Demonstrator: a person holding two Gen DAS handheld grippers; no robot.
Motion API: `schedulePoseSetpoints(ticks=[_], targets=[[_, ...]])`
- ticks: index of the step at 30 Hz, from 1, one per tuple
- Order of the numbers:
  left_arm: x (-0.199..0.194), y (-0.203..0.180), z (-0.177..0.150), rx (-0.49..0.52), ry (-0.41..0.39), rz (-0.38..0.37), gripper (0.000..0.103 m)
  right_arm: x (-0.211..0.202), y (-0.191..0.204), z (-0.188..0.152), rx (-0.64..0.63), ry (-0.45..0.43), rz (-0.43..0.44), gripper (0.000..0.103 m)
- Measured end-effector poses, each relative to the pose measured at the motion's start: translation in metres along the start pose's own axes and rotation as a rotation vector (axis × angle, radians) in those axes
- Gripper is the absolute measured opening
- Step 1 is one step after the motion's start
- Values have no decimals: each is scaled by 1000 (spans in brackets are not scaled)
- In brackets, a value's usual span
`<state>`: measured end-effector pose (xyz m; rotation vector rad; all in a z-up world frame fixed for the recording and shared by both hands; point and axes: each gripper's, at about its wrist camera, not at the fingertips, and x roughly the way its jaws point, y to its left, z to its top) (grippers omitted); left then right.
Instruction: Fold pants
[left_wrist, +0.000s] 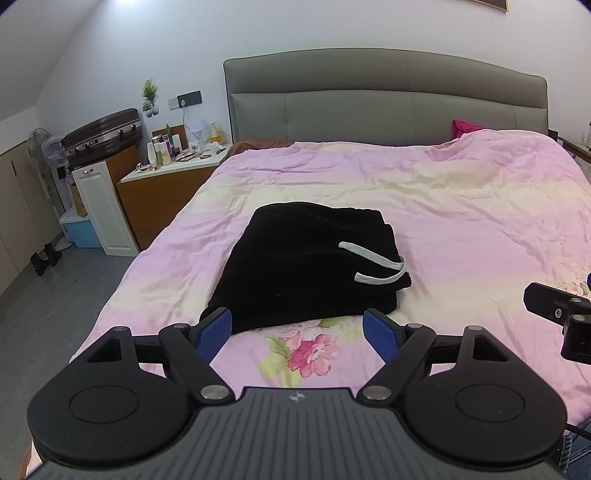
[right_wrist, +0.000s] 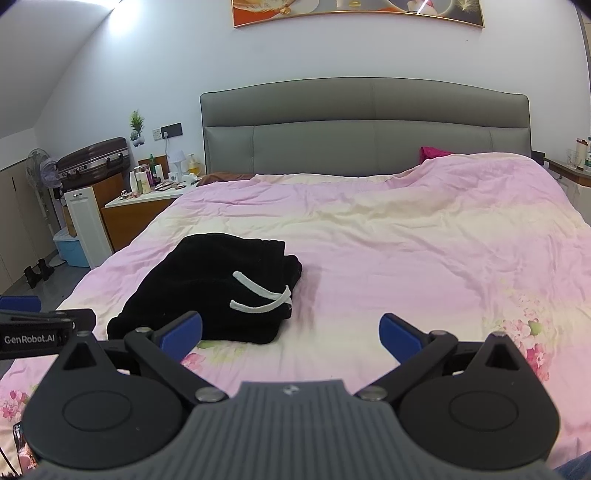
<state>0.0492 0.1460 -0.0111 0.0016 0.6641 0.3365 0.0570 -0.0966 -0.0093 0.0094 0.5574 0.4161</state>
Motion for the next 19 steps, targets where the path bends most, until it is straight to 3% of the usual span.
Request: schedulePoseSetpoints(ticks=[19], targets=[[-8,-2,3,23,-33,-4,94,-9,0,0,-5,-9,12,98]])
